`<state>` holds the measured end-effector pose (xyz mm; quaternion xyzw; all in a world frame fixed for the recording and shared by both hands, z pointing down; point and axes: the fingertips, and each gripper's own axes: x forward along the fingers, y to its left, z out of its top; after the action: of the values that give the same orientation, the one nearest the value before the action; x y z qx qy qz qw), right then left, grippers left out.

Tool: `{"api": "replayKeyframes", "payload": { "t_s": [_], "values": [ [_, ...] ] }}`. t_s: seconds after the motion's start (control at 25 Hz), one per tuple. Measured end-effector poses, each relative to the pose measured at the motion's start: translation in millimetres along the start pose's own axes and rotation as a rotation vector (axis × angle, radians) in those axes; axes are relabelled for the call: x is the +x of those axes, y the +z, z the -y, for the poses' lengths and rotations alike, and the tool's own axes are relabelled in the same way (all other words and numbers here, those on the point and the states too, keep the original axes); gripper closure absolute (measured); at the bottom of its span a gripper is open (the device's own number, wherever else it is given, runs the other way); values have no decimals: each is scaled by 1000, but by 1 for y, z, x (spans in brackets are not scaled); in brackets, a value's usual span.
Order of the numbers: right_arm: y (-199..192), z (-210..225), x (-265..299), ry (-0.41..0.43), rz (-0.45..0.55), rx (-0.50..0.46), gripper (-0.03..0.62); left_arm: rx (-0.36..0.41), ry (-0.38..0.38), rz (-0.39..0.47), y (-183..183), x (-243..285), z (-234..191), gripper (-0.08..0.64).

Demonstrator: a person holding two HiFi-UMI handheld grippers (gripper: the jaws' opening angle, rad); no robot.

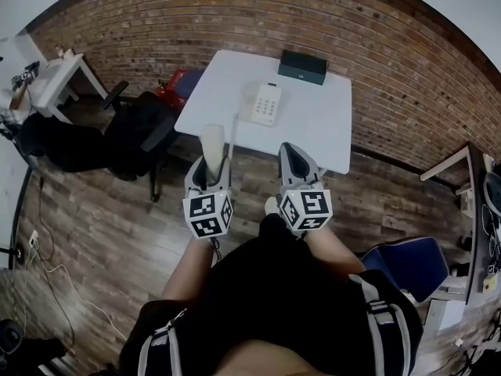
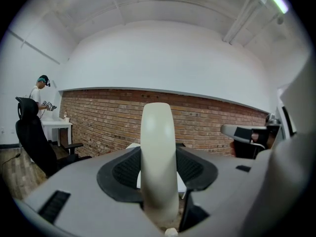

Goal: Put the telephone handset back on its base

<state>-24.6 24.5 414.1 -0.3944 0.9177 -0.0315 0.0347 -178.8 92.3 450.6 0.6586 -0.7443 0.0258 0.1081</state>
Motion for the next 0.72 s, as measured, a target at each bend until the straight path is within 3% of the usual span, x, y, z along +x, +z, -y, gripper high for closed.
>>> {"api": "replayKeyframes", "payload": {
  "t_s": [0.72],
  "values": [
    [-21,106,141,13,-59,48,594,19,-4,-95,10,173,4,348]
  ]
}}
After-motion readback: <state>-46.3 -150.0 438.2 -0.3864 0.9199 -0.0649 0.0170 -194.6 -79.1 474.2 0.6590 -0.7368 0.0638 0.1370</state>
